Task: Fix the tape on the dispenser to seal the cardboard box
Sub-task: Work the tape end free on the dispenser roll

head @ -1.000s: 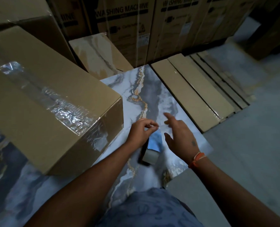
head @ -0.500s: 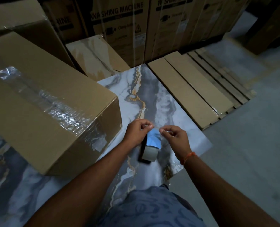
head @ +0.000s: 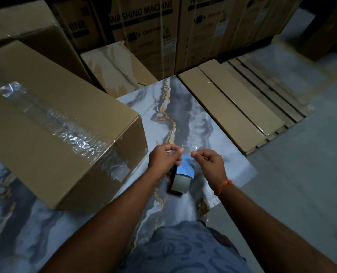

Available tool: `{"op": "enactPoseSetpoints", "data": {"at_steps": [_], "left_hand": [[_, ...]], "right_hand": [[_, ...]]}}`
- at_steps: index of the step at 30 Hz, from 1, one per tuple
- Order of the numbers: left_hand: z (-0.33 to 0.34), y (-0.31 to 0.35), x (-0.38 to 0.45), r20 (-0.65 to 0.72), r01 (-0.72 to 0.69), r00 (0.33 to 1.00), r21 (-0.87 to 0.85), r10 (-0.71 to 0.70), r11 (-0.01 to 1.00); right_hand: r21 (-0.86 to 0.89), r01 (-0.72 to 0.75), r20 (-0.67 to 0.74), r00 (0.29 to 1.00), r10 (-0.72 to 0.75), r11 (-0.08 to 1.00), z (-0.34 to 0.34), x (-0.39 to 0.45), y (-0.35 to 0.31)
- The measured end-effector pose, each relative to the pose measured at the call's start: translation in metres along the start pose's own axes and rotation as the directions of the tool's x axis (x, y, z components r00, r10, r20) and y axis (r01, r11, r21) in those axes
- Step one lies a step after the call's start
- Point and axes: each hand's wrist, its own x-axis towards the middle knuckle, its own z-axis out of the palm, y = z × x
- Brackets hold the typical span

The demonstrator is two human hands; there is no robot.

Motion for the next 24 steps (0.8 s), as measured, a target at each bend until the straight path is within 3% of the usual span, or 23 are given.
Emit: {"op": "enactPoseSetpoints", "data": {"at_steps": [5,15,19,24], "left_hand": [[0.005,0.008,0.002,0.002,0.139,0.990,-0.134,-0.140,0.981],[0.005,0.007,0.004,0.011,0.221,0.975,-0.143,-0.222,0.965],[0.004,0.007,0.005,0.025,0.255,0.967,-0.112,-0.254,0.960],[0.003,0.013,0.006,0.042,0.277,0.961,-0.077,-0.275,0.958]], "right_hand": [[-0.030,0.006,0.016,1.000,-0.005,1.000,0.001,-0.004,-0.002],[-0.340,0.047,-0.045,0.997,-0.066,0.939,0.005,-0.019,0.000],[-0.493,0.146,-0.077,0.975,-0.209,0.858,0.005,-0.028,0.004],[-0.725,0.344,0.143,0.923,-0.358,0.596,-0.004,-0.014,-0.005]]}}
